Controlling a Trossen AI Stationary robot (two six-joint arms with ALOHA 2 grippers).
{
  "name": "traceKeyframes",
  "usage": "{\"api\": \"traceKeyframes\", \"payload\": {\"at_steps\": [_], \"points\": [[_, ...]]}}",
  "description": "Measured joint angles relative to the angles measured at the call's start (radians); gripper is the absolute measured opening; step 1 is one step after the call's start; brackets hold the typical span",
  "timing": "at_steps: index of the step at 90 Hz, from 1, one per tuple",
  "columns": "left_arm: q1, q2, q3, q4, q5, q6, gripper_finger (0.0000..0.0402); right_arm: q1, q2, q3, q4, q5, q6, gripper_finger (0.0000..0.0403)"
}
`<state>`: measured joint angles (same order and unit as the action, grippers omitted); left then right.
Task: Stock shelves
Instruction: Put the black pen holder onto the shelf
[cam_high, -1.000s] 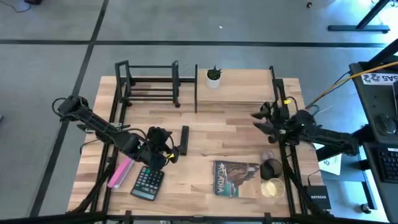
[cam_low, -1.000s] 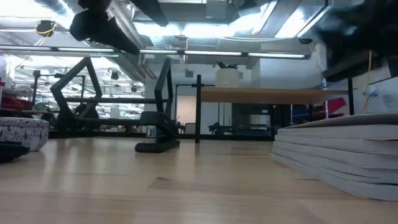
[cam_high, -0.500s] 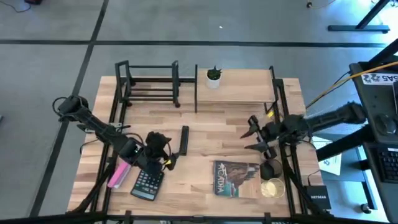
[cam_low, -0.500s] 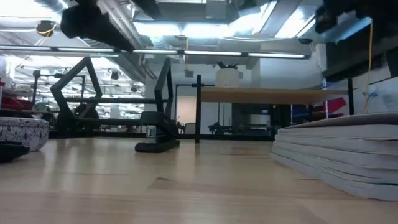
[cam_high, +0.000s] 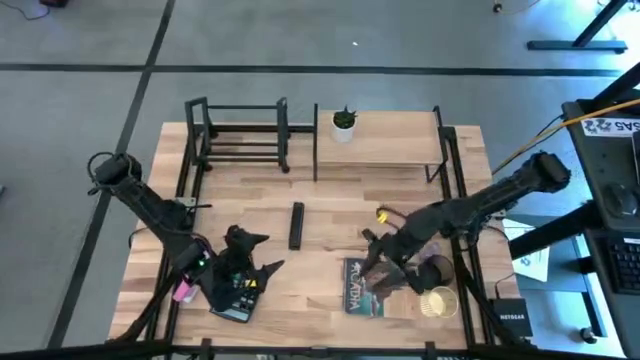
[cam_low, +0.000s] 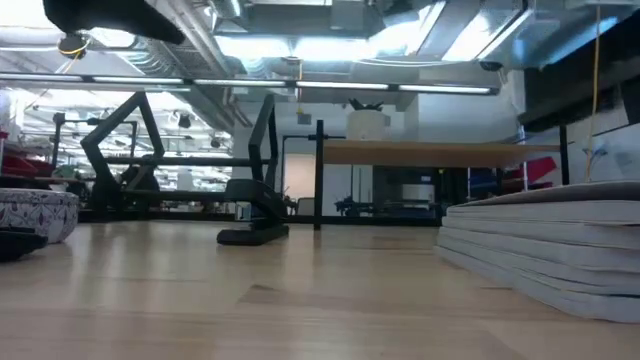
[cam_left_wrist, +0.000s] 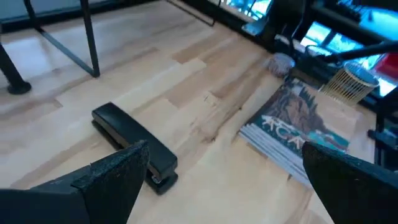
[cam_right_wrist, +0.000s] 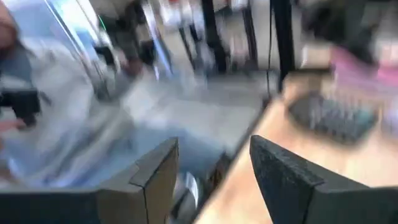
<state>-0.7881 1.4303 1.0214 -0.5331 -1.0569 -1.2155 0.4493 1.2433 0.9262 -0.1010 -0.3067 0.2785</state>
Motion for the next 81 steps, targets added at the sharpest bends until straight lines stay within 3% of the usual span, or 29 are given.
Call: {"api": "traceKeyframes", "payload": {"at_steps": [9, 18, 38, 58, 81], "points": [[-0.015, 0.000, 0.000, 0.000, -0.005, -0.009, 0.0400, 0.059, 0.034, 0.200, -0.462, 0.093, 0.054, 0.0186], [-0.025, 0.016, 0.001, 0.000, -0.027, -0.009, 0.0400, 0.109, 0.050, 0.308, -0.737, 0.105, 0.181, 0.0190], [-0.023, 0.073, 0.001, 0.000, -0.076, -0.020, 0.0400, 0.202, 0.007, 0.274, -1.120, 0.224, 0.464, 0.0221], [-0.023, 0.104, 0.001, 0.000, -0.074, -0.070, 0.0400, 0.214, -0.012, 0.121, -1.185, 0.237, 0.527, 0.0253], [-0.023, 0.111, 0.001, 0.002, -0.073, -0.069, 0.0400, 0.214, -0.014, -0.019, -1.171, 0.235, 0.528, 0.0235]]}}
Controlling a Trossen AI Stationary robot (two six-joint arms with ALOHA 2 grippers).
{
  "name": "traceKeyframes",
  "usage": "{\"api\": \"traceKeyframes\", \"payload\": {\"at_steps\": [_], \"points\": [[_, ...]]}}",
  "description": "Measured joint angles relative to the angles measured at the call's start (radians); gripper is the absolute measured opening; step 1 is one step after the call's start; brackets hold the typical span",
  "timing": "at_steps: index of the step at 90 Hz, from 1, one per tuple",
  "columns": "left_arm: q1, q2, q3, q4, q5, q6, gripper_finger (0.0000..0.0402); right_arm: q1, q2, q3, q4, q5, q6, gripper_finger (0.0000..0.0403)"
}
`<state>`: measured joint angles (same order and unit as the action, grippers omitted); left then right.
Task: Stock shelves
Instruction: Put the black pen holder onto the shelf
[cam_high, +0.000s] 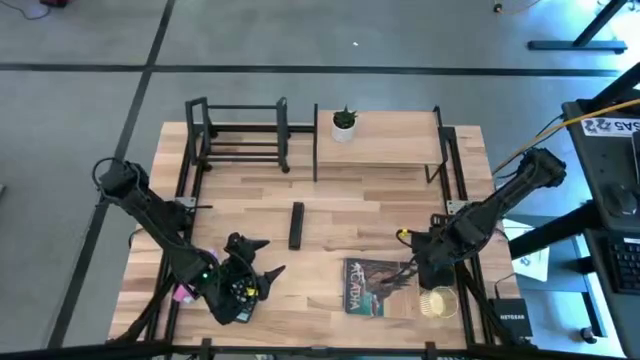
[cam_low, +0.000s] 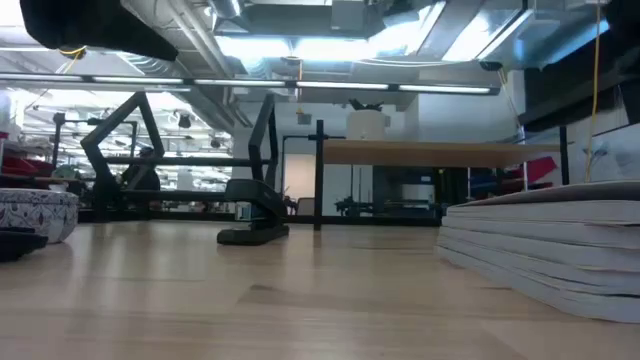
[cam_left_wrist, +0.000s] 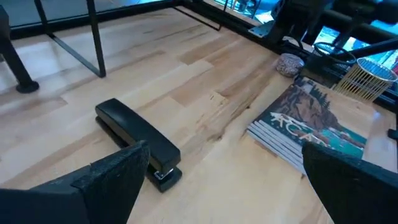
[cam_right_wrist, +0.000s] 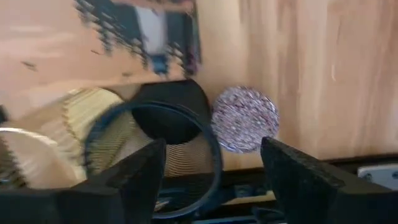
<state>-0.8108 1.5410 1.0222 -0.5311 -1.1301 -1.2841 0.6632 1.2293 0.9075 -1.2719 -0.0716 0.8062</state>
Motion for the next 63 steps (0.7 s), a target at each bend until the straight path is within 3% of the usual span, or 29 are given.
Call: {"api": "traceKeyframes", "payload": {"at_steps": [22, 46, 63], "points": [[0.000, 0.000, 0.000, 0.000, 0.000, 0.000, 0.0400, -0.002, 0.000, -0.060, 0.125, -0.007, 0.000, 0.0167], [0.000, 0.000, 0.000, 0.005, -0.004, -0.002, 0.0400, -0.003, 0.000, -0.076, 0.151, 0.015, -0.014, 0.0020], [0.000, 0.000, 0.000, 0.024, -0.006, 0.008, 0.0400, -0.011, 0.000, 0.014, 0.107, 0.017, -0.031, 0.0008]]}}
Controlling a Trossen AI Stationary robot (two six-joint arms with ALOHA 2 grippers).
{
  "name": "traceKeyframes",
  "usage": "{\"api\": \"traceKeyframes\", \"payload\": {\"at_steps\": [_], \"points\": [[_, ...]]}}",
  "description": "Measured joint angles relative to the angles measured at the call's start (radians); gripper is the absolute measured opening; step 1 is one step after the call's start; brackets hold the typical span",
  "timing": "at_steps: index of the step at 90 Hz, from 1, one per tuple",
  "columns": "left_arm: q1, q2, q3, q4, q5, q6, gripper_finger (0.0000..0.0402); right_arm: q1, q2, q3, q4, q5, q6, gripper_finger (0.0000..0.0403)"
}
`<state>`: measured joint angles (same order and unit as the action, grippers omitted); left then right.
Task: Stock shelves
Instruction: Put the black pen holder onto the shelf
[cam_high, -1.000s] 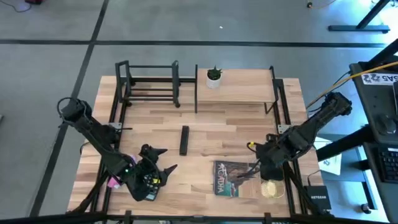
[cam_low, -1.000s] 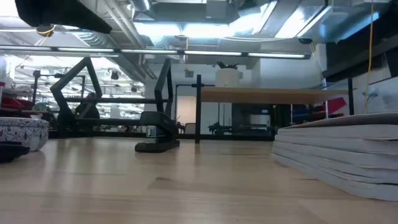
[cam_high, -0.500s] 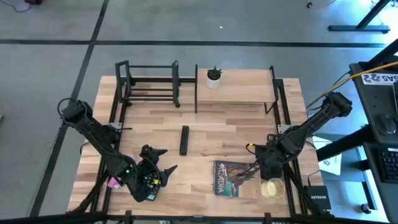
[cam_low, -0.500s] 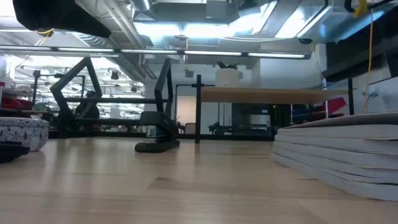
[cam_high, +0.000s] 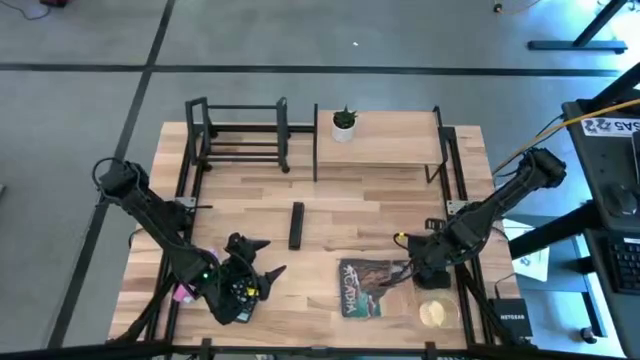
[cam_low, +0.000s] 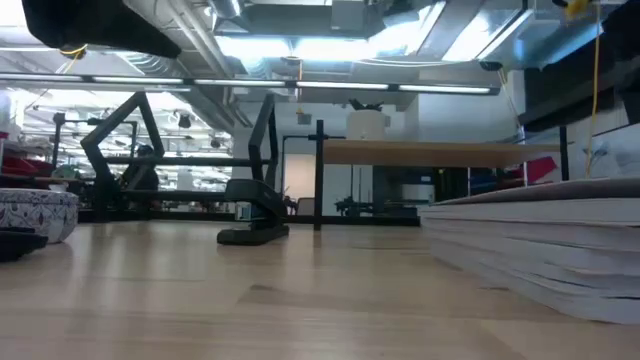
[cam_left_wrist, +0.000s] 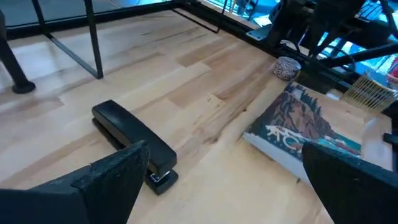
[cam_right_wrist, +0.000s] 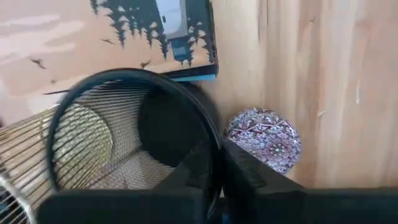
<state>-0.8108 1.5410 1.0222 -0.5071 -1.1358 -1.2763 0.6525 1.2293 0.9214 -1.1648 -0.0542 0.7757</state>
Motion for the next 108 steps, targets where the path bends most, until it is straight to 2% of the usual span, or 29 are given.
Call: {"api": "traceKeyframes", "payload": {"at_steps": [19, 32, 43, 58, 70, 90, 98, 108], "points": [[0.000, 0.000, 0.000, 0.001, -0.005, 0.000, 0.0400, -0.062, 0.000, 0.196, -0.153, 0.091, -0.067, 0.0003], [0.000, 0.000, 0.000, 0.001, -0.015, 0.000, 0.0400, -0.163, -0.001, 0.362, -0.240, 0.204, -0.165, 0.0002], [0.001, 0.000, 0.000, 0.001, -0.018, 0.000, 0.0400, -0.308, -0.001, 0.494, -0.250, 0.268, -0.272, 0.0002], [0.001, 0.000, 0.000, 0.001, -0.021, 0.000, 0.0400, -0.603, -0.001, 0.618, -0.241, 0.279, -0.438, 0.0001], [0.001, 0.000, 0.000, 0.001, -0.021, 0.000, 0.0400, -0.909, -0.002, 0.650, -0.195, 0.235, -0.545, 0.0001], [0.001, 0.000, 0.000, 0.000, -0.021, 0.000, 0.0400, -1.411, 0.055, 0.650, -0.136, 0.005, -0.606, 0.0000], [0.001, -0.001, 0.000, 0.000, -0.021, 0.001, 0.0400, -1.544, 0.099, 0.650, -0.134, -0.045, -0.600, 0.0000], [0.001, -0.001, 0.000, 0.000, -0.021, 0.001, 0.0400, -1.652, 0.162, 0.650, -0.141, -0.094, -0.593, 0.0000]]}}
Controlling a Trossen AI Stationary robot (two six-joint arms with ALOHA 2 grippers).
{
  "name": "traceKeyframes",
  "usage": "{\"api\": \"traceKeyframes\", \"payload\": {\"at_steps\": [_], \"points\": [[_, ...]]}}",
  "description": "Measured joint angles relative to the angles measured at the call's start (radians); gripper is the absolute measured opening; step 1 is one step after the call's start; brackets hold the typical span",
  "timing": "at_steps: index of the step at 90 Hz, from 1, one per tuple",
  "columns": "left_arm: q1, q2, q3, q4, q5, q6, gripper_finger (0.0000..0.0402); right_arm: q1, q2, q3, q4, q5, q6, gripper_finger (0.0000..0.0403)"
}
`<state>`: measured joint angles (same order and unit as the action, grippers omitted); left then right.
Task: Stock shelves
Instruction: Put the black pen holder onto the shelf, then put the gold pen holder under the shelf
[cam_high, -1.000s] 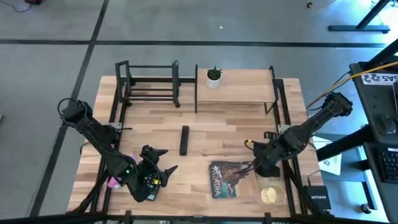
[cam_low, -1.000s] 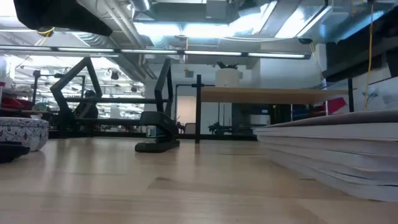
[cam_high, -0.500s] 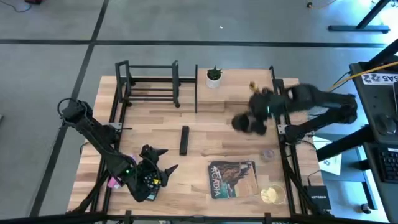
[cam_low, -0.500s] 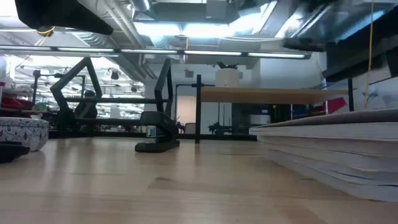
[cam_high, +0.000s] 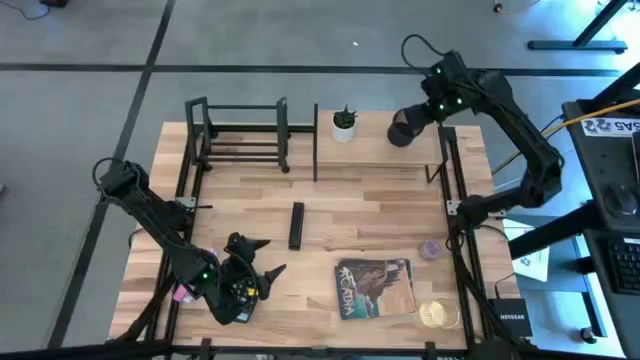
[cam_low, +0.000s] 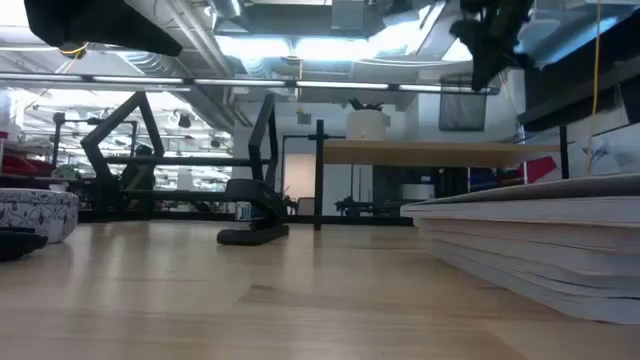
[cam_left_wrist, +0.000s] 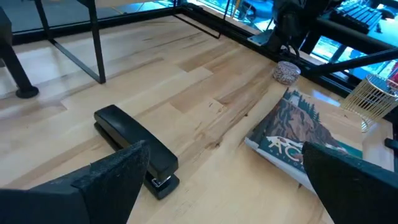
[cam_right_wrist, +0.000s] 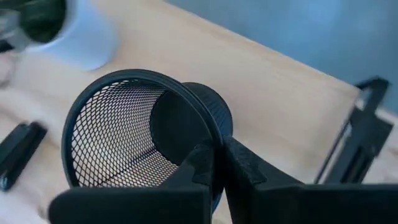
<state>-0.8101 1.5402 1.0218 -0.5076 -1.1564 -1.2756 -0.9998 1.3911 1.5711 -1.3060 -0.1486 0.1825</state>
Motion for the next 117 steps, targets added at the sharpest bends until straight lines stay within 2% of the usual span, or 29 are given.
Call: {"api": "traceKeyframes", "payload": {"at_steps": [13, 32, 38, 70, 79, 105, 117], "points": [[0.000, 0.000, 0.000, 0.000, 0.000, 0.000, 0.0400, -0.084, 0.058, 0.000, -0.004, -0.071, -0.001, 0.0001], [0.000, 0.000, 0.000, 0.000, 0.000, 0.000, 0.0400, -0.180, 0.073, 0.000, 0.004, -0.059, -0.007, 0.0001], [0.000, 0.000, 0.000, 0.000, 0.000, 0.000, 0.0400, -0.204, 0.072, 0.000, 0.015, -0.087, -0.003, 0.0001], [0.000, -0.001, -0.001, 0.000, 0.000, -0.004, 0.0400, -0.212, 0.071, 0.000, 0.047, -0.080, 0.050, 0.0005], [0.000, -0.001, -0.001, 0.000, 0.000, -0.005, 0.0400, -0.212, 0.071, 0.000, 0.044, -0.080, 0.047, 0.0025], [0.000, -0.001, -0.001, 0.000, 0.000, -0.007, 0.0400, -0.212, 0.071, 0.000, 0.030, -0.090, 0.017, 0.0118], [0.000, -0.001, -0.001, 0.000, 0.000, -0.007, 0.0400, -0.211, 0.071, 0.000, 0.018, -0.104, -0.010, 0.0143]]}}
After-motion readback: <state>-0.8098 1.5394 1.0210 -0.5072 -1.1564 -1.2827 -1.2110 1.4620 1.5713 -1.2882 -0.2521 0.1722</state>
